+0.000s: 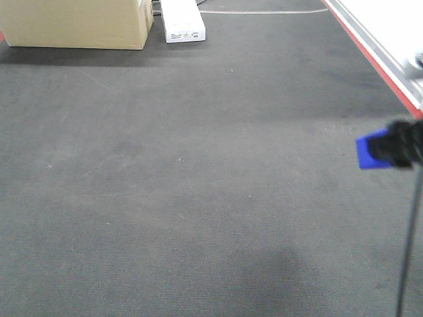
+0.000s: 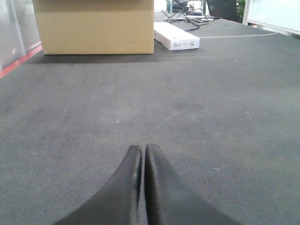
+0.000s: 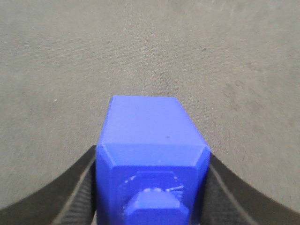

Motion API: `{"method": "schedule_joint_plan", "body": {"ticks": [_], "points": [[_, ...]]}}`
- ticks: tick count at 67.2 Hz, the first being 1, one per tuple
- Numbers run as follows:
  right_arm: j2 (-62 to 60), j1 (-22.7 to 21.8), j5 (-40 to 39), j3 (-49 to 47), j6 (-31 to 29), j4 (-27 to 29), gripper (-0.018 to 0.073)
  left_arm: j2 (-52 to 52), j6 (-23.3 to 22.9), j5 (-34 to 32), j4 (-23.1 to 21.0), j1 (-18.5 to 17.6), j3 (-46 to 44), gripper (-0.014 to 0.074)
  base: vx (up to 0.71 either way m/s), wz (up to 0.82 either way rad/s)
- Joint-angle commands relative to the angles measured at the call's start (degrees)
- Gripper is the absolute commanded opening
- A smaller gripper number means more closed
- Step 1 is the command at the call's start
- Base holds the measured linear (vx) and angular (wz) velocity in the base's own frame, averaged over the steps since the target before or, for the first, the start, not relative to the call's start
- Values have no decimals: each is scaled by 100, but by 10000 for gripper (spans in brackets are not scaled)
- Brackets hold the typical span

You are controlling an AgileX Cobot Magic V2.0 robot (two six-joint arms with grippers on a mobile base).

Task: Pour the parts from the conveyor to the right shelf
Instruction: 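Lift the blue block with the right gripper and retract it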

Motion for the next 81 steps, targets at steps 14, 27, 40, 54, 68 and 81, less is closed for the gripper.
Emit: {"method": "schedule_joint_plan", "body": {"ticks": [14,27,40,54,68,81], "points": [[-2032,2,-1112,1298,-111,-7,-5,-25,-42,-402,-5,-29,-108,-6,0,0],[-3318,2,-1525,2135,-111,-1,-5,-25,-42,-402,-5,-29,-108,-6,0,0],[-4625,2,-1838,2885,-131,-1,-5,-25,-42,-402,-5,-29,-108,-6,0,0],[-5899,2,-2444,3666,-131,21,-5,-25,-42,-402,-5,-29,-108,-6,0,0],[-6510,2,-2838,4032,-115,28,-5,-25,-42,-402,-5,-29,-108,-6,0,0],[-6510,2,-2652,4032,-71,144,-5,-25,-42,-402,-5,-29,-108,-6,0,0]]}}
